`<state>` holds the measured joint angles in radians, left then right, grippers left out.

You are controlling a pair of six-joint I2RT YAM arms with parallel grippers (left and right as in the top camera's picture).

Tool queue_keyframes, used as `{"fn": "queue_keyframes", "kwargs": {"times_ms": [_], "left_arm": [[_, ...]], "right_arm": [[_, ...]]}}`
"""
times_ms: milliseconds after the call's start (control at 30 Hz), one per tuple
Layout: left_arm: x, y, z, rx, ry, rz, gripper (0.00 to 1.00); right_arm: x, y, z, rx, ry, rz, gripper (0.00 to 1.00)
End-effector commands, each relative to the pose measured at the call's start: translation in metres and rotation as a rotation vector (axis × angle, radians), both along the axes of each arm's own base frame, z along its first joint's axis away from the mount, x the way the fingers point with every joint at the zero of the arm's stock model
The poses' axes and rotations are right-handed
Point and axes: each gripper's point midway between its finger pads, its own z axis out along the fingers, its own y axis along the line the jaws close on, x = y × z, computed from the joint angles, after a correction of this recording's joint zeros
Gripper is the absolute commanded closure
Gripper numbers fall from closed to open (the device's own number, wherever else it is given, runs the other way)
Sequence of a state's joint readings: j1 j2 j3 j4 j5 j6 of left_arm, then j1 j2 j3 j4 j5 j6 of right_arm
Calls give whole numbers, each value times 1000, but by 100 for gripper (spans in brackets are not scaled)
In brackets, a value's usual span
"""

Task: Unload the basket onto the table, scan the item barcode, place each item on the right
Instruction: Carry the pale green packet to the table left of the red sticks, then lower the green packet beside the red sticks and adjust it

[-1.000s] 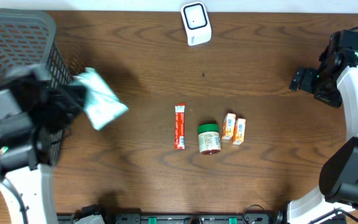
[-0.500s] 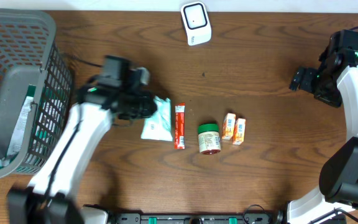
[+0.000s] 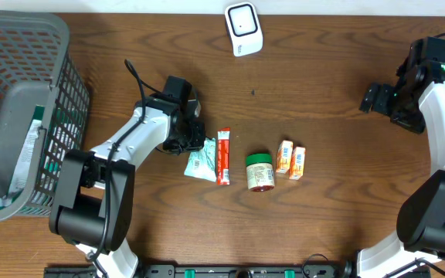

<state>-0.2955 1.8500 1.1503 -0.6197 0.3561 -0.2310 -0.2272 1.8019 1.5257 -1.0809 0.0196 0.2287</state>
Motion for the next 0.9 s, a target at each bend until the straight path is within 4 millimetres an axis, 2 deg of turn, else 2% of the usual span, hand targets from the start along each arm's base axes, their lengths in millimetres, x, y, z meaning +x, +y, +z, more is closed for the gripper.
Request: {"fn": "queue_keyframes", "kwargs": {"times_ms": [0, 300, 600, 867], "left_arm": [[-4, 11, -16, 63, 15, -3, 89], [-11, 1, -24, 60, 4, -35, 90], [-11, -22, -22, 45, -32, -79, 89], [-11, -34, -21, 30, -32, -30, 89]], "right_arm": [[2, -2, 8, -16, -19, 6, 1], [2, -2, 8, -16, -19, 6, 1], [2, -2, 8, -16, -19, 6, 1], [2, -2, 8, -16, -19, 6, 1]]}}
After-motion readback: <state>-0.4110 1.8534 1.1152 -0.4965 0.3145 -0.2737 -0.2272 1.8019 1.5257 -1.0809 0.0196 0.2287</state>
